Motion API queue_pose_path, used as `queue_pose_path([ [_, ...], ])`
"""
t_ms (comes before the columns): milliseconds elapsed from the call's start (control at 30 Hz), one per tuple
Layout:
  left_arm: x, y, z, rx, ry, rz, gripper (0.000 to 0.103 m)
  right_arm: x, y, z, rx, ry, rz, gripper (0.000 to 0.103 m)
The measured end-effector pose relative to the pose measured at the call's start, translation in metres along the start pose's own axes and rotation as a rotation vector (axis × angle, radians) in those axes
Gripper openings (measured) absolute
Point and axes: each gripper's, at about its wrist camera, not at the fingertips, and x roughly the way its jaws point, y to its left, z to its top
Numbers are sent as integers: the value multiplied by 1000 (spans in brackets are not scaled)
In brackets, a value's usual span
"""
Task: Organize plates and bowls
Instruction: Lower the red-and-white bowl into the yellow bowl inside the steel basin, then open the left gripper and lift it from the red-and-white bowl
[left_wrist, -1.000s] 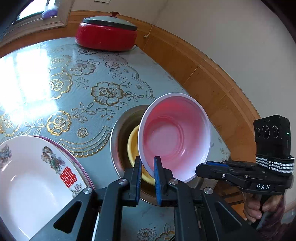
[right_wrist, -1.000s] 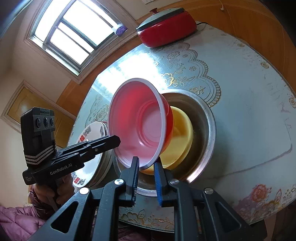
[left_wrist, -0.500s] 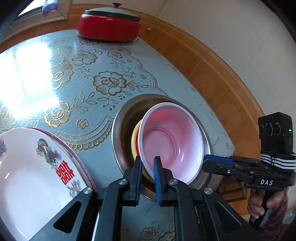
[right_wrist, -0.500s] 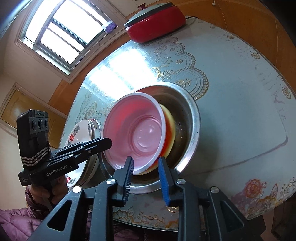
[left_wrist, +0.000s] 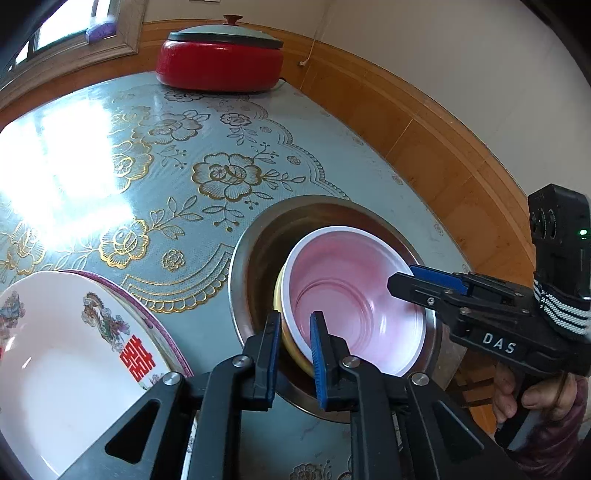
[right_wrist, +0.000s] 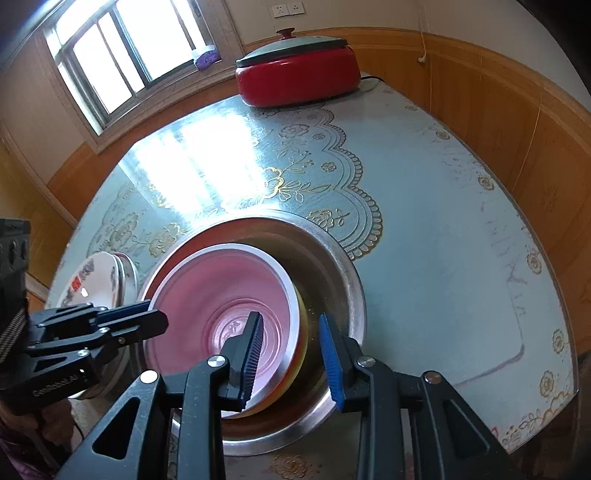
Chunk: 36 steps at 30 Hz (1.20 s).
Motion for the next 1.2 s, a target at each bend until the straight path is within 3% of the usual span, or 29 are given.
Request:
queue_pose_path([
  [167, 4, -3, 0, 26, -16, 35, 19, 9, 14, -3, -140, -22, -85, 30],
  [300, 6, -5, -1, 56, -34, 68, 19, 18, 17, -3, -209, -25, -143, 15],
  [633, 9, -6, -3, 66, -58, 99, 20, 28, 23, 0, -266, -26, -181, 16],
  [867, 6, -9, -5, 68, -62, 101, 26, 26, 18, 3, -217, -27, -131, 18],
  [1033, 6, -11, -5, 69, -65, 96, 33, 8, 6, 5, -116, -73, -42, 28],
  [1200, 5, -11, -5, 63, -65, 95, 33, -16, -15, 4, 17, -123, 56, 30],
])
